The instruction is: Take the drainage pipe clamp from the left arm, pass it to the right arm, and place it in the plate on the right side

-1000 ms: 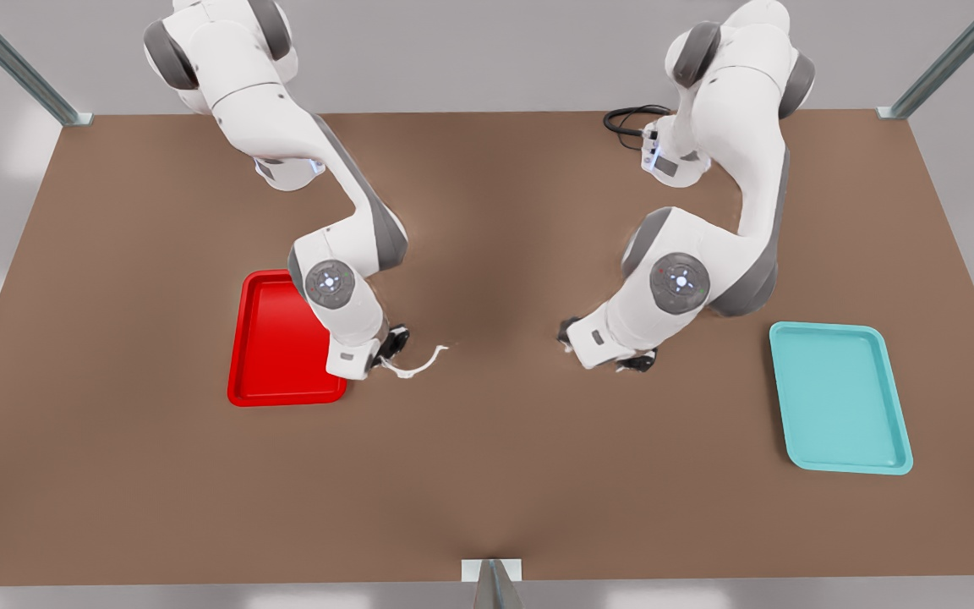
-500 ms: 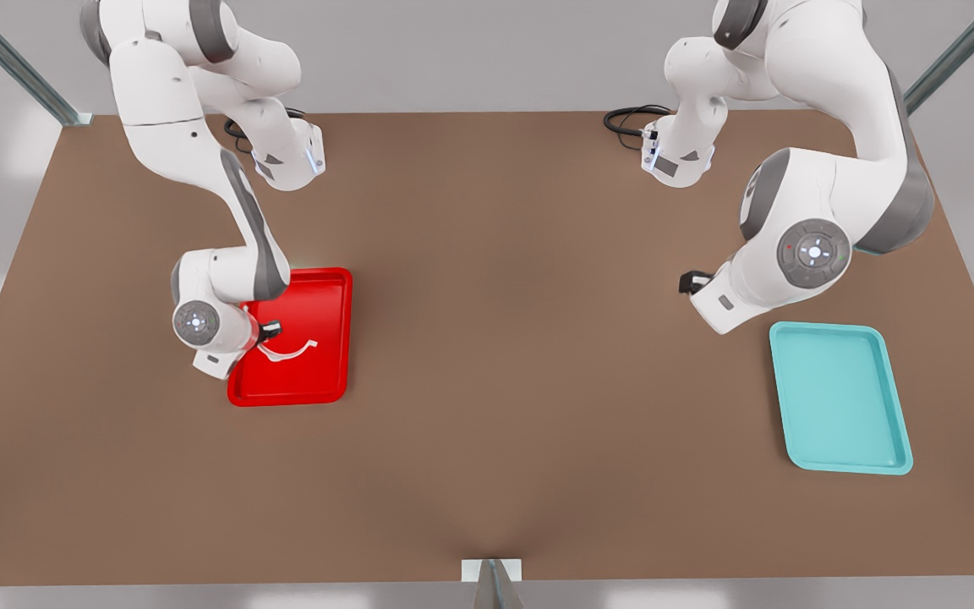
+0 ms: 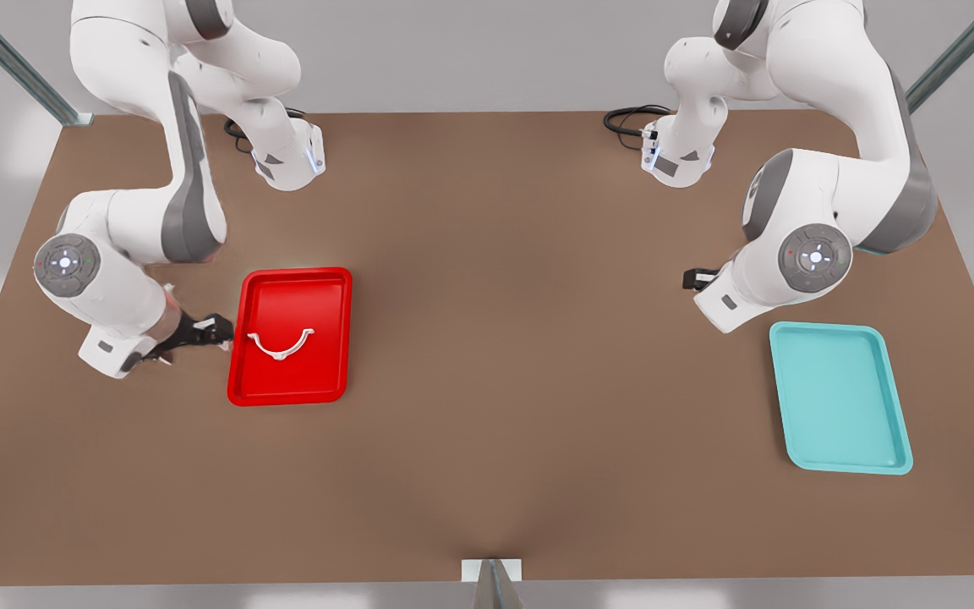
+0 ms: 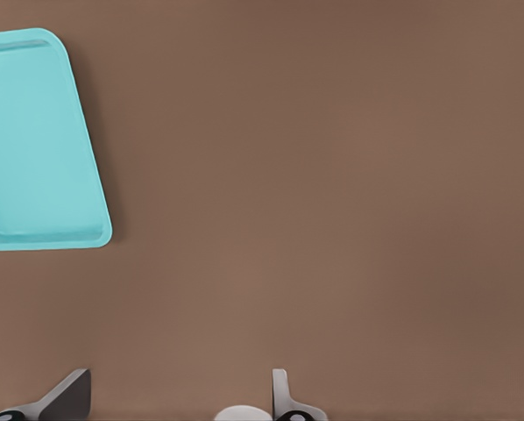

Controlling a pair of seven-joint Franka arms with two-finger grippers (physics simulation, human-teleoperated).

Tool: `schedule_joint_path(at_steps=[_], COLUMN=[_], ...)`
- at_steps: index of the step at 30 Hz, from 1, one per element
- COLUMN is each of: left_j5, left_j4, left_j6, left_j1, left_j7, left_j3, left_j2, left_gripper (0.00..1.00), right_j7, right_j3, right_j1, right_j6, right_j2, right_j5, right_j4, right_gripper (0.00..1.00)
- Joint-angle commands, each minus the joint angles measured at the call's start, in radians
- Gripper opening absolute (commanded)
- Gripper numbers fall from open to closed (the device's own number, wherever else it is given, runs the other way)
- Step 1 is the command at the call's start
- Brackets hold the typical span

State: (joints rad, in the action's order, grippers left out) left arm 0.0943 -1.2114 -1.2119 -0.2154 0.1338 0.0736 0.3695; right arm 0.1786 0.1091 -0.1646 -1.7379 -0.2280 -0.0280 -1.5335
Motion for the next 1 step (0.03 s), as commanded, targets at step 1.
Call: schedule_joint_path(at_steps=[1], left_j5=[0.001], left_j4=[0.001], left_j6=[0.003], left_j1=[0.001], left_j7=[0.010], left_j3=[0.000], left_j2=[-0.001], left_gripper=[1.00], right_j7=[-0.056], right_j3=[0.015], right_j1=[0.011], right_j6=[0.308], right_j2=[0.044], right_j5=[0.016], right_j4=[0.023], right_gripper=[1.00])
